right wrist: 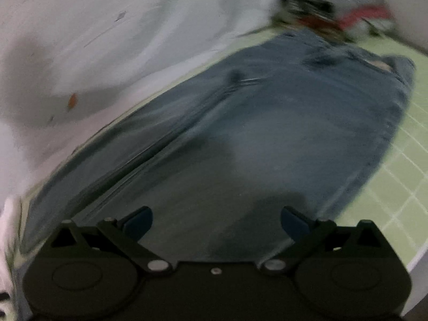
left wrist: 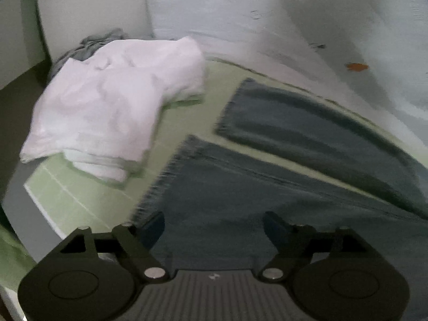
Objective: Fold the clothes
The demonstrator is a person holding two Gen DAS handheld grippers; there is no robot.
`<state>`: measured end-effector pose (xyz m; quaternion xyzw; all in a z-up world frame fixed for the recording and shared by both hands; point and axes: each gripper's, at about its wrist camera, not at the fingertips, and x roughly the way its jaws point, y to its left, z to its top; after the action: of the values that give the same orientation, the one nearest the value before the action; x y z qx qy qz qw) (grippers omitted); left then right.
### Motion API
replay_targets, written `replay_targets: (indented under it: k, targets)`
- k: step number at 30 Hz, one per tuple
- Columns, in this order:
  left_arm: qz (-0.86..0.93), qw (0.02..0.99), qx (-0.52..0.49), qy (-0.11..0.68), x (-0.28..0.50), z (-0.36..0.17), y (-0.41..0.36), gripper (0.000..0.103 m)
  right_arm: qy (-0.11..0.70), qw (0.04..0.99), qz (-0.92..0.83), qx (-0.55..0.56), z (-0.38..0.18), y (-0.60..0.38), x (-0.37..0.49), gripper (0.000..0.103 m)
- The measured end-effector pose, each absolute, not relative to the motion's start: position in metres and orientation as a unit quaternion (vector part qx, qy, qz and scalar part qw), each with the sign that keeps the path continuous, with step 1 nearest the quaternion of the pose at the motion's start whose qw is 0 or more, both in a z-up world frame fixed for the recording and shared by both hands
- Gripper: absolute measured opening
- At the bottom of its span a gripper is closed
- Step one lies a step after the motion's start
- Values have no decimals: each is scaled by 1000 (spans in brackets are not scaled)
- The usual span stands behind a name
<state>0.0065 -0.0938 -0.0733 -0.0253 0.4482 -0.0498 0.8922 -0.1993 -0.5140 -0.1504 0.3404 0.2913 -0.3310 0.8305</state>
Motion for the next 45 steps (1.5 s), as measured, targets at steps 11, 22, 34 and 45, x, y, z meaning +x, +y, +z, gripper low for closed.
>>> replay_targets:
  k: [11, 22, 34, 45]
  targets:
    - [-93, 883, -58, 456, -66, -64, -209, 93, 204, 769, -389, 465, -180, -663, -302, 103]
    - [-78, 846, -156, 504, -119, -84, -244, 94, 104, 738, -314, 588, -202, -750, -323, 103]
    - [-35, 766, -388, 512, -131, -130, -192, 93, 88, 722, -294, 620, -210, -758, -323, 103]
    - [16, 757, -467, 457, -119, -145, -141, 93, 79, 703, -295, 642, -215, -768, -324, 103]
